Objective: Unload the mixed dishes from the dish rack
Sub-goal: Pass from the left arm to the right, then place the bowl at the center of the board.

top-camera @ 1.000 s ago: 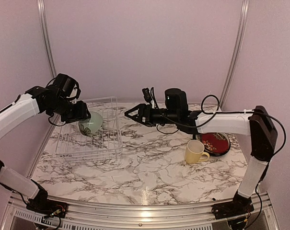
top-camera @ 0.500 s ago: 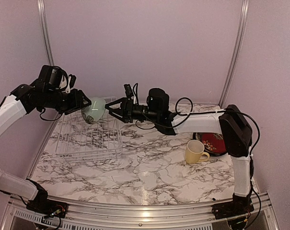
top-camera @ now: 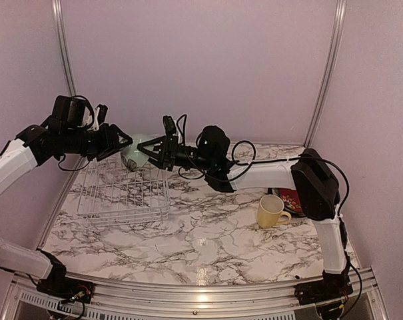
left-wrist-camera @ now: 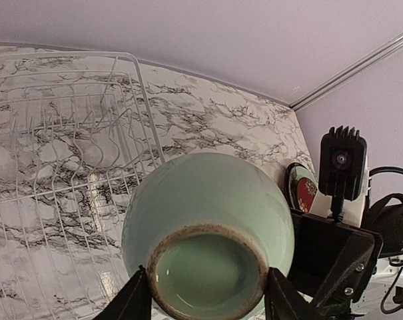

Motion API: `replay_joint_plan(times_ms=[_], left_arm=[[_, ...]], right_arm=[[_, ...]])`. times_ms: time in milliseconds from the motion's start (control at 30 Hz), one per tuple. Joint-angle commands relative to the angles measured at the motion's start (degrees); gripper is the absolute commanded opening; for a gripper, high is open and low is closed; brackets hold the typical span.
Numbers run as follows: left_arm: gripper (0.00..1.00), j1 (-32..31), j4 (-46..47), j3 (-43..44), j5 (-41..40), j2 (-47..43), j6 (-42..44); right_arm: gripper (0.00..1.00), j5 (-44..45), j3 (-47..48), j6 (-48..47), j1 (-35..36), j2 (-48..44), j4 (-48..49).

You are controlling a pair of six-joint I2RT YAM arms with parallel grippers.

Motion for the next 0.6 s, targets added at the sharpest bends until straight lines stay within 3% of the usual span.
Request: replay_joint_plan(times_ms=[0,167,233,333,500,567], left_arm=[[0.23,-0.02,8.06,-2.63,3.74,-2.19,-1.99],[0.25,-0.02,10.06,-5.07,5.15,-3.3,-3.23],[0.29,-0.02,10.87,-6.07,5.73,-3.92,-3.69],[0.53,-0.02,10.3,-6.7,3.98,-5.27,-3.72],[0.83,-0.02,6.72,-6.15,-1.48,-7.52,-2.01],[0.89,-0.02,5.5,-5.94,-3.27,-8.42,-1.26]], right_arm=[[0.31,-0.12,2.51,3.26,0.62,0.52,6.76],[0.0,0.16,1.56,2.04,0.55,-0.17,6.11],[0.0,0.25,1.15,0.97,0.3,-0.73,5.08],[0.0,0.5,-1.12,-0.73,-0.29,-2.53,4.54],[0.0,1.65,-6.32,-9.46,-2.57,-8.15,-4.02],[0.0,2.21,-8.83,-14.58,-3.77,-11.38,-9.0]])
